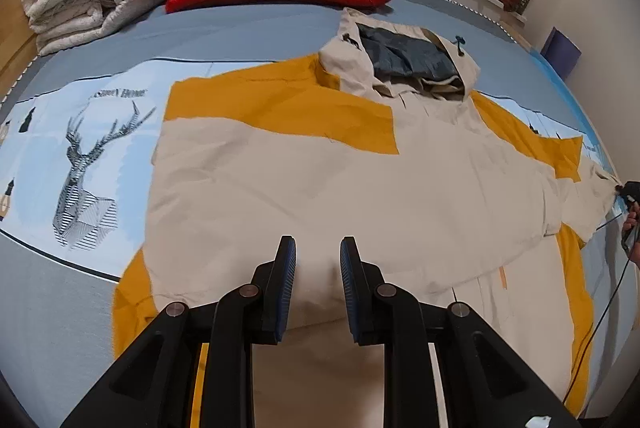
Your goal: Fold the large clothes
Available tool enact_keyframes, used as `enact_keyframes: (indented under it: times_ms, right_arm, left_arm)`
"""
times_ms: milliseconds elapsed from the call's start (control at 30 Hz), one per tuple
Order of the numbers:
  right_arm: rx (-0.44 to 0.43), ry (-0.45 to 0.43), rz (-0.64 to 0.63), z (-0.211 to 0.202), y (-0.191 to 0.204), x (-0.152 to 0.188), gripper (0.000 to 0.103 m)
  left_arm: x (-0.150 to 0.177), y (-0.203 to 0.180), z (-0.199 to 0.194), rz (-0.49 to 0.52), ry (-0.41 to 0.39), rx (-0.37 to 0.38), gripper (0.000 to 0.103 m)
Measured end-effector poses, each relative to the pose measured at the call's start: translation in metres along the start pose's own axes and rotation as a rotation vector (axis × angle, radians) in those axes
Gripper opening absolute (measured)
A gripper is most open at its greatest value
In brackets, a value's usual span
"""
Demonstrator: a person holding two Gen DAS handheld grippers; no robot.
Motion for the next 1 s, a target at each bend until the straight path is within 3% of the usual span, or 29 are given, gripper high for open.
enact_keyframes:
  times_ms: [167, 267, 367, 467, 633, 733, 800, 867, 933, 1000]
  right_arm:
    - [-0.019, -0.088, -0.157, -0.064, 0.071, 0.007, 0.004]
    - [-0.084, -0.126, -0.294, -0.110, 0.131, 0.019, 0.004]
    - [-0.214, -0.150, -0.427, -0.162, 0.203, 0.048, 0.004]
    - [-0.378, -0.118, -0.558, -0.216, 0.279, 0.106, 0.004]
    - [-0.652, 0.038, -0.692, -0.289, 0.369, 0.238, 0.004]
    - [-0.749, 0.223, -0.766, -0.299, 0.400, 0.334, 0.006]
    - [-0.757, 0.393, -0.825, -0.287, 0.402, 0.390, 0.014]
    - [-0.710, 0.572, -0.905, -0.276, 0.397, 0.443, 0.014]
    - [-0.679, 0.606, -0.979, -0.276, 0.383, 0.460, 0.014]
    - [-0.635, 0.565, -1.008, -0.282, 0.365, 0.454, 0.014]
  left_arm:
    - [-0.008, 0.016, -0.013, -0.048, -0.013, -0.003, 0.020]
    - [-0.011, 0.027, -0.024, -0.083, -0.022, 0.013, 0.020]
    - [-0.014, 0.040, -0.037, -0.115, -0.043, 0.023, 0.020]
    - [-0.016, 0.057, -0.049, -0.158, -0.056, 0.037, 0.020]
    - [-0.018, 0.082, -0.062, -0.234, -0.058, 0.071, 0.020]
    - [-0.017, 0.089, -0.063, -0.258, -0.038, 0.100, 0.020]
    - [-0.016, 0.090, -0.060, -0.256, -0.010, 0.119, 0.020]
    - [-0.015, 0.090, -0.057, -0.254, 0.012, 0.124, 0.020]
    - [-0.015, 0.088, -0.054, -0.264, 0.023, 0.134, 0.020]
    - [-0.015, 0.084, -0.051, -0.265, 0.031, 0.154, 0.020]
Point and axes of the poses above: each gripper's, at about its wrist camera, not at the fingertips, and z roughly the way its jaws point, y to its left, x to its underside, the point moved 2 cm from there along z, roughly the way its jaws point, and after that the axes turned 1 degree about -x, right-handed, at the moved point
